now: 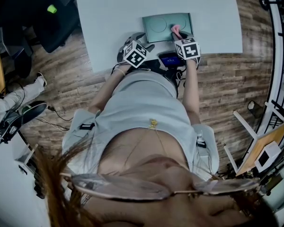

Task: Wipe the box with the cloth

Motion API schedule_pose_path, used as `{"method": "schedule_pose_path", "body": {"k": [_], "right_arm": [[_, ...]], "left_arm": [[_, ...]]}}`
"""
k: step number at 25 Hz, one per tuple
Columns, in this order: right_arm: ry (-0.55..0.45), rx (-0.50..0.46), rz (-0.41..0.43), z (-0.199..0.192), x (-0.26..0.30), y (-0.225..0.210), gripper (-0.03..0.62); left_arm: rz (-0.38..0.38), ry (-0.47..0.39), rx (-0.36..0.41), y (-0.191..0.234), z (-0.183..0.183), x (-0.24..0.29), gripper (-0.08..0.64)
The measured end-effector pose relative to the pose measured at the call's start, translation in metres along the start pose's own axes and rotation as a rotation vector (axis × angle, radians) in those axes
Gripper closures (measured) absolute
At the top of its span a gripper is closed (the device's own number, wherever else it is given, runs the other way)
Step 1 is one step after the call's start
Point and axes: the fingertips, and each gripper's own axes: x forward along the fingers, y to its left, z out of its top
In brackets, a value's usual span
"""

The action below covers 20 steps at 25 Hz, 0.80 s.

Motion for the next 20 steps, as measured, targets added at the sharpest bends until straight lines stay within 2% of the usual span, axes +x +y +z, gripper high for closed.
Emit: {"method": "schedule_pose_path", "body": {"k": [20], "right_arm": [[0.024,-0.080,0.116,0.012,0.015,0.049,0.555]], "left_arm": [[-0.003,-0.009,0.002,-0.001,-0.001,-0.001,0.268]]}}
